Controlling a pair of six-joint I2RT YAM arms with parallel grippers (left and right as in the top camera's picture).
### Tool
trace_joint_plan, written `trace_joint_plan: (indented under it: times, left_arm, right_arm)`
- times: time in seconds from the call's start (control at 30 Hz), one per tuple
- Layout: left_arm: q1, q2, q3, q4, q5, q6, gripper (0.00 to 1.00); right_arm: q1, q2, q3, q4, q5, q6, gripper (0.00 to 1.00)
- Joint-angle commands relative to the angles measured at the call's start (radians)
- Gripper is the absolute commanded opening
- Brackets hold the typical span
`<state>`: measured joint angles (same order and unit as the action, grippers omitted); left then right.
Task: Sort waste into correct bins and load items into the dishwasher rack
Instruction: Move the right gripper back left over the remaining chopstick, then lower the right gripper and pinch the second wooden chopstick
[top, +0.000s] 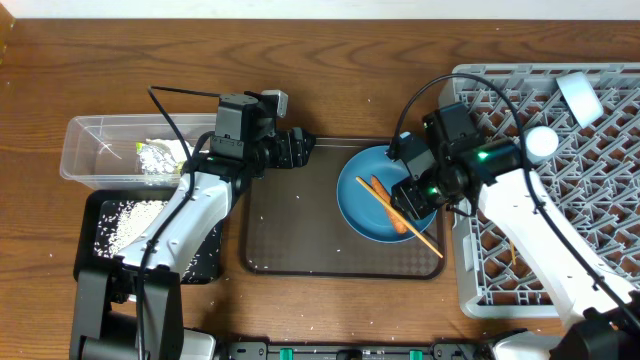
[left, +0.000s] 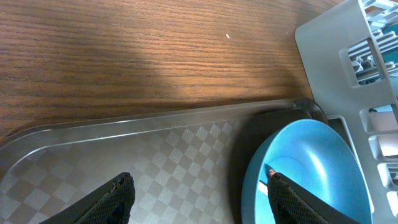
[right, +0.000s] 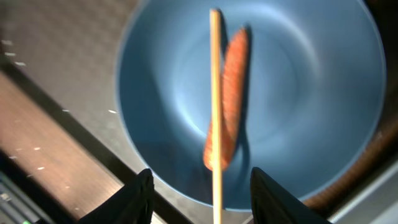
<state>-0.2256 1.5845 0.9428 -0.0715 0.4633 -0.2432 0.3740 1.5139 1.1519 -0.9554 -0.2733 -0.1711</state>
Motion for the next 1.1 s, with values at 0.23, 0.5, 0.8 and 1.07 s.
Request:
trace_joint_plan:
  times: [0.23,0.5,0.8,1.07]
  left_arm:
    - [0.0,0.004,-0.003,0.0,-0.012,-0.006,0.72]
    - [0.0,0.003,-0.003,0.0,-0.012,-0.006,0.72]
    - [0.0,0.004,-0.003,0.0,-0.012,-0.006,0.72]
    - [0.0,0.004,-0.003,0.0,-0.012,-0.006,0.72]
  right_arm:
    - [0.043,0.018,-0.132,0.074,0.082,0.1,0.49]
    - [0.072,0.018,-0.223,0.153,0.082,0.111,0.42]
    - [0.072,0.018,-0.27,0.212,0.083,0.111,0.37]
    - [0.072,0.018,-0.27,0.242,0.083,0.111,0.13]
